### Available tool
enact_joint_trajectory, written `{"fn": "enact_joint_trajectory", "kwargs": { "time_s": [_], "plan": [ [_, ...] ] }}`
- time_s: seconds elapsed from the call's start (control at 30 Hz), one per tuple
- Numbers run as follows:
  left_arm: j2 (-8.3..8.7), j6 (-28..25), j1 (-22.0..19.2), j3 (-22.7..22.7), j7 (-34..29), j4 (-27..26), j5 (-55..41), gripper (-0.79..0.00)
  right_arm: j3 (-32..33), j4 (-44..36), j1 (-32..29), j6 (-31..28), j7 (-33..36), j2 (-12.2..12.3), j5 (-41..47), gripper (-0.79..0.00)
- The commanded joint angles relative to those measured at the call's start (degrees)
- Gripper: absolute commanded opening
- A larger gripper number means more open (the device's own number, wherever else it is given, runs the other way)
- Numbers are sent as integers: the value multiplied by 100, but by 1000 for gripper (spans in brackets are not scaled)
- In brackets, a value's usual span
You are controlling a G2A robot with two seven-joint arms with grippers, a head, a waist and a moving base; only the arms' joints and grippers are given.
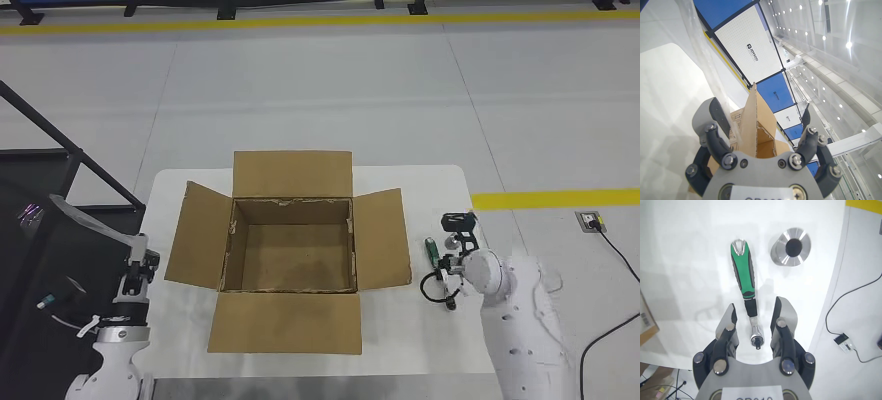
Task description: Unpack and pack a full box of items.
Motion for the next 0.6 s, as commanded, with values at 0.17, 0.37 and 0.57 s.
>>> {"fn": "enact_joint_trajectory", "kwargs": {
  "time_s": [0.17, 0.37, 0.57],
  "plan": [
    [-8, -24, 34, 2, 13, -31, 12, 0, 449, -1609, -996, -803, -1197, 10, 2038, 0],
    [-16, -60, 98, -14, 39, -78, 23, 0, 549, -1683, -1087, -735, -1298, 38, 2642, 0],
    [-26, -58, 133, -13, 69, -88, 24, 0, 518, -1689, -1120, -771, -1351, 39, 2650, 0]
  ]
}}
